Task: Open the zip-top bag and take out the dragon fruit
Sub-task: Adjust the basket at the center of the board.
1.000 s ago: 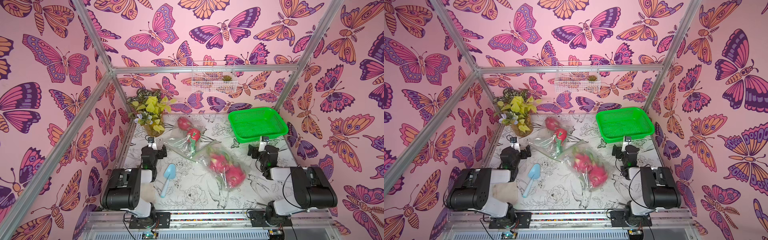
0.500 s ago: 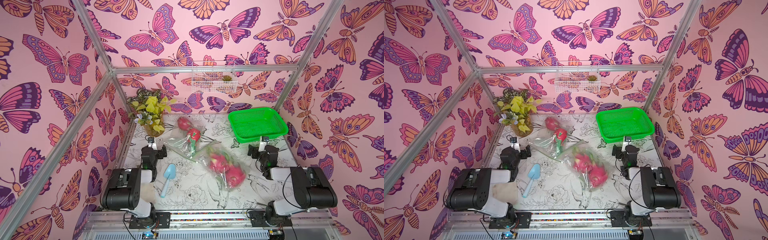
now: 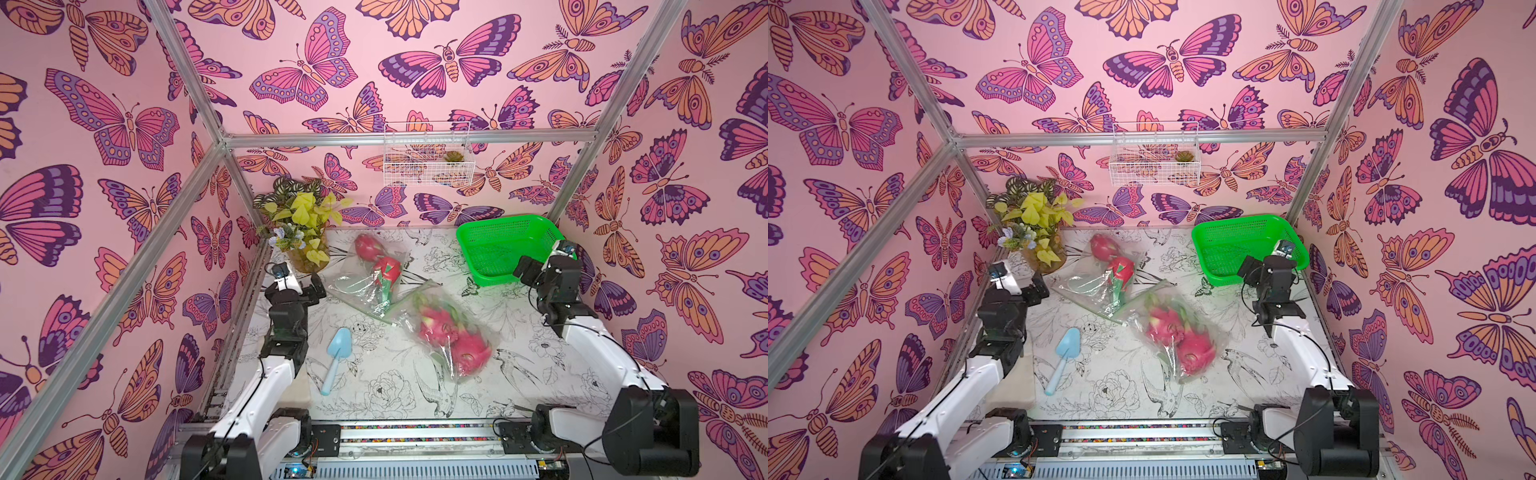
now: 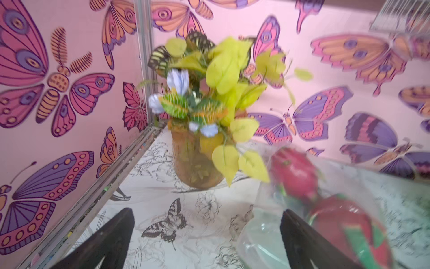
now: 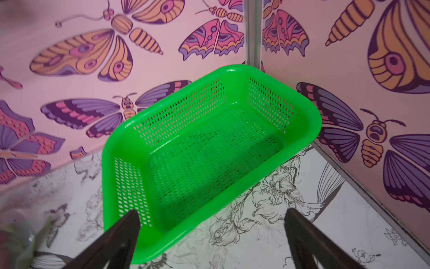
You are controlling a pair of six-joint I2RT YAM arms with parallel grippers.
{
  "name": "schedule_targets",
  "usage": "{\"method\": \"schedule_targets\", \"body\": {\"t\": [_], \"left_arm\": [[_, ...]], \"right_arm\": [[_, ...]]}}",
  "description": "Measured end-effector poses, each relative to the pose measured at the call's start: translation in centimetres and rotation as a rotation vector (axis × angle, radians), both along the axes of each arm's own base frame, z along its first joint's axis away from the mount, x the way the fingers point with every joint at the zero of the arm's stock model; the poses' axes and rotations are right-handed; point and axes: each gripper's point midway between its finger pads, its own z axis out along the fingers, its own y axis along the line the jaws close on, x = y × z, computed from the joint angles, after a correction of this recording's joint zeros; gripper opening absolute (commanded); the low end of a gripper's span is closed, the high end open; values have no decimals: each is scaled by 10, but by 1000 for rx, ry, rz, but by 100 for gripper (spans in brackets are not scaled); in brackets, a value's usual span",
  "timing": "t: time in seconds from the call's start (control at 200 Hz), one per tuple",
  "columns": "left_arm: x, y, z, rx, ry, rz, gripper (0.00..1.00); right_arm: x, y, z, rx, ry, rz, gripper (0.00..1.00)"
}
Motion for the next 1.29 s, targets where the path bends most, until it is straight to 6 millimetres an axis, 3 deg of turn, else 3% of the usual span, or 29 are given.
{"method": "schedule_targets", "body": {"t": [0.085, 0.14, 0.245, 0.451, 0.621, 0.766, 1.042, 1.292], "left_arm": [[-4, -9, 28, -82, -20, -25, 100], [-4, -16, 33, -131, 5, -50, 100], [-1, -31, 23, -211, 95, -98, 100], [-6, -54, -19, -324, 297, -154, 100], [-9, -63, -16, -367, 341, -180, 100], [-11, -66, -15, -383, 352, -193, 100], [-15, -66, -19, -391, 374, -190, 100], [-18, -69, -16, -396, 373, -209, 100]], "right_arm": [[1, 0, 9, 83, 30, -40, 97], [2, 0, 5, 128, 74, -65, 96], [10, 1, -15, 194, 171, -96, 96], [27, 7, -66, 280, 377, -135, 96], [36, 10, -99, 308, 482, -152, 95], [42, 10, -111, 307, 528, -161, 93], [47, 11, -131, 302, 583, -160, 69], [57, 11, -134, 302, 592, -132, 19]]}}
